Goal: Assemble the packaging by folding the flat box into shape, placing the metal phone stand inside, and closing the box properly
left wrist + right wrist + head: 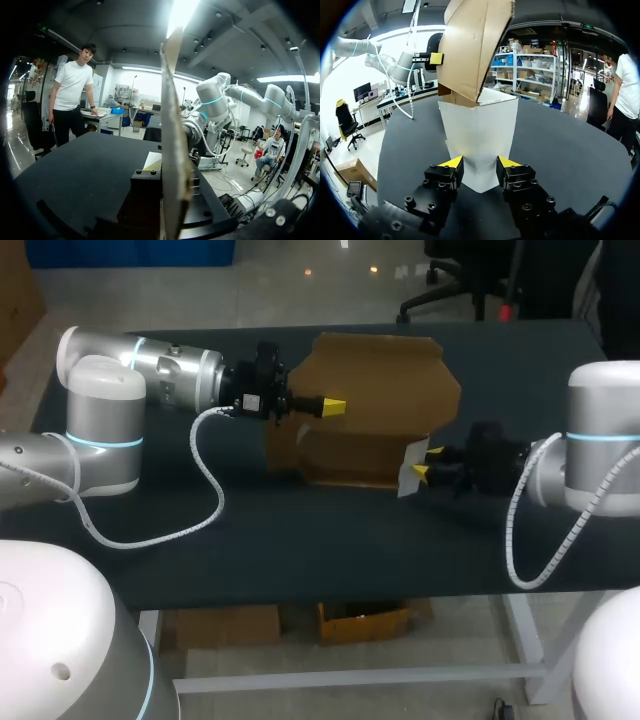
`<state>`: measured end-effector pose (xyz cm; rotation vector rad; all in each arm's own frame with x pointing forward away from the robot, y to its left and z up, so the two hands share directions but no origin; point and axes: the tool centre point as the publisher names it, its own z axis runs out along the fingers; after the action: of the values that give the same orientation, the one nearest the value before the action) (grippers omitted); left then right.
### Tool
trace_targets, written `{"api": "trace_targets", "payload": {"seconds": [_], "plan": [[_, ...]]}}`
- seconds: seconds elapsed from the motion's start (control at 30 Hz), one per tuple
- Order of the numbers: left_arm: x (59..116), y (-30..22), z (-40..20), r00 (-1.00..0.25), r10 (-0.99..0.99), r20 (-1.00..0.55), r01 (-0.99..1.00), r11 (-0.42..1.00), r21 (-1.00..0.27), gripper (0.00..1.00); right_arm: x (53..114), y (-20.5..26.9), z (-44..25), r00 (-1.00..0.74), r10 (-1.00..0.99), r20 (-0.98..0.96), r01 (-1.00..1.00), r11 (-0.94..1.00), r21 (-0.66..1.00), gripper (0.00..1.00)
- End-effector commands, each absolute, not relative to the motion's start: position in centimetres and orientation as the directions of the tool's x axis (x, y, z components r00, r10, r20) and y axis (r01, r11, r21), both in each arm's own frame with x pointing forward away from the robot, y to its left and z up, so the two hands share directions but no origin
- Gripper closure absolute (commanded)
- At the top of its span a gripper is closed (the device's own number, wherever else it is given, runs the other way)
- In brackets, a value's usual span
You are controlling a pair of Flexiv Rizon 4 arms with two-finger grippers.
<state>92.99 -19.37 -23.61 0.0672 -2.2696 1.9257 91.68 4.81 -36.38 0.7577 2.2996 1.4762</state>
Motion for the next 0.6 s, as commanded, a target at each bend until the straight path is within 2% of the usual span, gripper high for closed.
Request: {"api": "trace_targets", "payload": {"seconds": [0.03, 0.6], "plan": [[93.02, -19.51, -23.83, -0.985, 0.074, 0.154, -0.140, 0.168, -0.976, 1.00, 91.71, 5.06, -36.64, -0.802, 0.597, 0.027, 0.264, 0.314, 0.912, 0.61], [93.02, -19.51, -23.83, -0.985, 0.074, 0.154, -0.140, 0.168, -0.976, 1.00, 92.42, 4.85, -36.91, -0.707, 0.707, 0.028, 0.312, 0.275, 0.909, 0.62]]}}
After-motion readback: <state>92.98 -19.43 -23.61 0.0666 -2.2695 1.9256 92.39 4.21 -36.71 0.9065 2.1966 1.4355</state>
